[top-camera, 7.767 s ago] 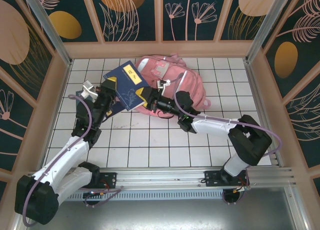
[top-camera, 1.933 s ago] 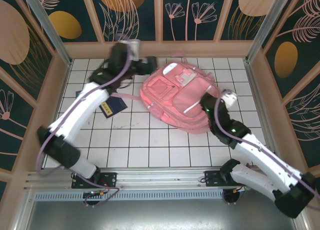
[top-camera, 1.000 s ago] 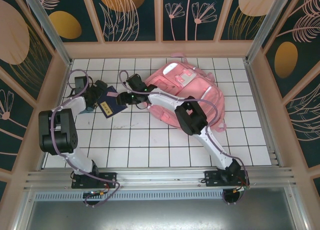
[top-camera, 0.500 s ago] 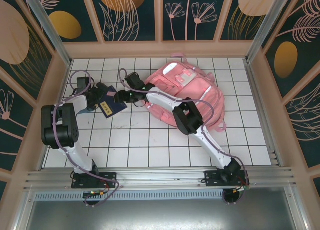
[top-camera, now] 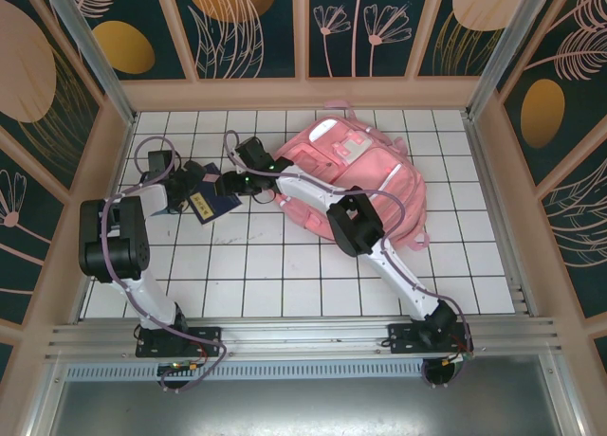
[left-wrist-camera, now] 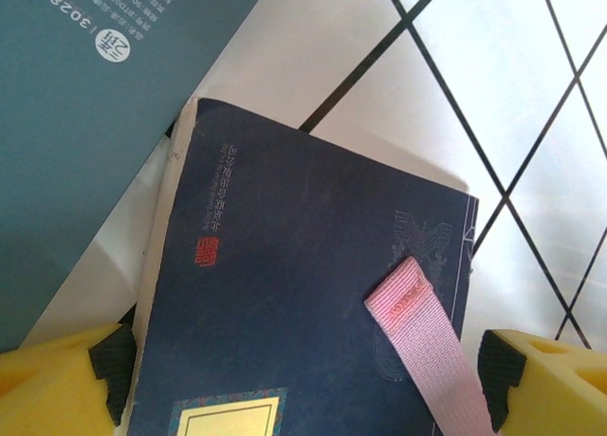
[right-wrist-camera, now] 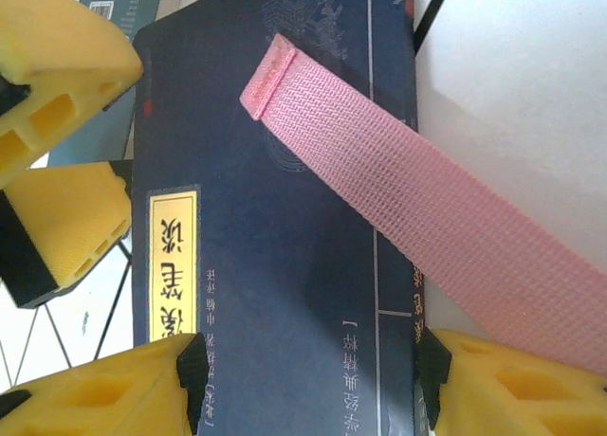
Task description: Pack the student bag
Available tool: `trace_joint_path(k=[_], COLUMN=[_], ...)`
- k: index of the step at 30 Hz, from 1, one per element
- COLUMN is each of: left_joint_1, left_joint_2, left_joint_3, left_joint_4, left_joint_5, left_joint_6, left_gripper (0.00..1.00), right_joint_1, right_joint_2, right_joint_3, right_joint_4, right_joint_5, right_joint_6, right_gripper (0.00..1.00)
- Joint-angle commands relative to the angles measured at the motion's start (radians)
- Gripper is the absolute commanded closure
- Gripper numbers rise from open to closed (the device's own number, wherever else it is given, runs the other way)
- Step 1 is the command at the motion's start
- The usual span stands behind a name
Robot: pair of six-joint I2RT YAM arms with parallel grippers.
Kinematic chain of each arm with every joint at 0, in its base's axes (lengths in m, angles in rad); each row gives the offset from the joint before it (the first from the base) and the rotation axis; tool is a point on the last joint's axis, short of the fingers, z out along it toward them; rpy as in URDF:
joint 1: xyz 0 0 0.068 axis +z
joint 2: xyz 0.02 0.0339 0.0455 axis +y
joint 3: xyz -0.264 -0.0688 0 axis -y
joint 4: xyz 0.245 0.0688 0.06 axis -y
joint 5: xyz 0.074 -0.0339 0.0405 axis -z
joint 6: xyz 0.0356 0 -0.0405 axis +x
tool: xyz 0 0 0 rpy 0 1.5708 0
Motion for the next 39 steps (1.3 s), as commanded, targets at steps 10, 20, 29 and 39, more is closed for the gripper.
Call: trace_joint_path(k=[10,20,29,39], left_joint_1=[-0.038,-0.038,-0.038,-0.038], left_joint_2=[-0.034,-0.14,-0.17,-0.176], left_joint_3=[-0.163,-0.22,-0.266,-0.26], left_joint_4=[0.056,0.073,0.139,0.12], left_joint_5=[0.134,0.196,0.258,0.258], left_joint_6=[-0.107,-0.114,-0.129,-0.089], left_gripper=[0.07,0.12,0.49,0.93], right_joint_1=[0.026,0.028,-0.017,-0.033], right_joint_2=[-0.023,-0.043,-0.09,-0.141], right_joint_3=[-0.145,-0.161,-0.369,-0.465], right_joint_4=[0.347,0.318,0.3,0.357], right_joint_5=[-0.501,-0.388,-0.293,-0.304], right_joint_6=[0.39,0.388,0.322,0.32], right_gripper=[0.39,0.4,0.45,0.47])
